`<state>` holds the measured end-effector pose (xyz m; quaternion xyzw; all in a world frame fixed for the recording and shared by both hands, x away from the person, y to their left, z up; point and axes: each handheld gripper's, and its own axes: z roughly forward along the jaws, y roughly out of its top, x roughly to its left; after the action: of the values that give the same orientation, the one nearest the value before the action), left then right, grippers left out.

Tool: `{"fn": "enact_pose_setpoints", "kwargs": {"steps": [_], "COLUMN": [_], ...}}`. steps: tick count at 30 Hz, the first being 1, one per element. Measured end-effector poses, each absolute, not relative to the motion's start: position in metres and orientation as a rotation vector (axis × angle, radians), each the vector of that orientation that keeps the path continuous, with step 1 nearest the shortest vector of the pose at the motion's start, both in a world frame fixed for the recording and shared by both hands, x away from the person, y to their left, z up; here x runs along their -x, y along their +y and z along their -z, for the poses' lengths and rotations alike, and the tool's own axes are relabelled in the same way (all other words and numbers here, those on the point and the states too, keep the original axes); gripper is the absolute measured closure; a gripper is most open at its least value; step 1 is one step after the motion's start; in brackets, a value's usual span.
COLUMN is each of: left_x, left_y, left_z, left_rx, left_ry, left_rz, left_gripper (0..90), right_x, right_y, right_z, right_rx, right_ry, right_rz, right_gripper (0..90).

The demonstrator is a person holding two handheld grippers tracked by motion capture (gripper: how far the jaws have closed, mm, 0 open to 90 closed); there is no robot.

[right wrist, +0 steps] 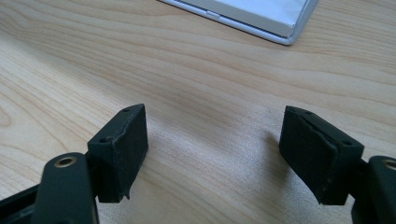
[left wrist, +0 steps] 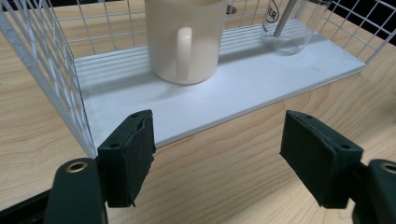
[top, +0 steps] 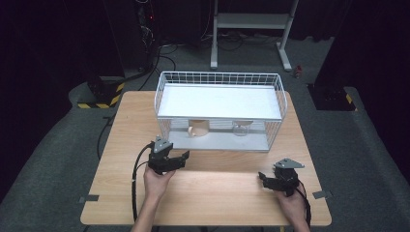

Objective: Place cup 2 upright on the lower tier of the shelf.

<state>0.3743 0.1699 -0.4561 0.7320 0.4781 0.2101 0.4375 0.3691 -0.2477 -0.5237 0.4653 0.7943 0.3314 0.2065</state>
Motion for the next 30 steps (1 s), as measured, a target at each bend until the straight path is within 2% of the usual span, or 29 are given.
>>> {"fn": "enact_pose_setpoints", "kwargs": {"steps": [30], "left_x": [-0.340], "left_y": [0.184], "left_z": [0.459], "left_rx": [-1.805], "left_ry": [1.198], "left_rz": [-0.525], "left_gripper": [24.3], "right_x": [-0.369], "right_y": [-0.248], "right_z": [0.524], "right_rx": [-1.299], "right_ry": [2.212], "right_rz": [-0.924], "right_gripper": [23.6]}}
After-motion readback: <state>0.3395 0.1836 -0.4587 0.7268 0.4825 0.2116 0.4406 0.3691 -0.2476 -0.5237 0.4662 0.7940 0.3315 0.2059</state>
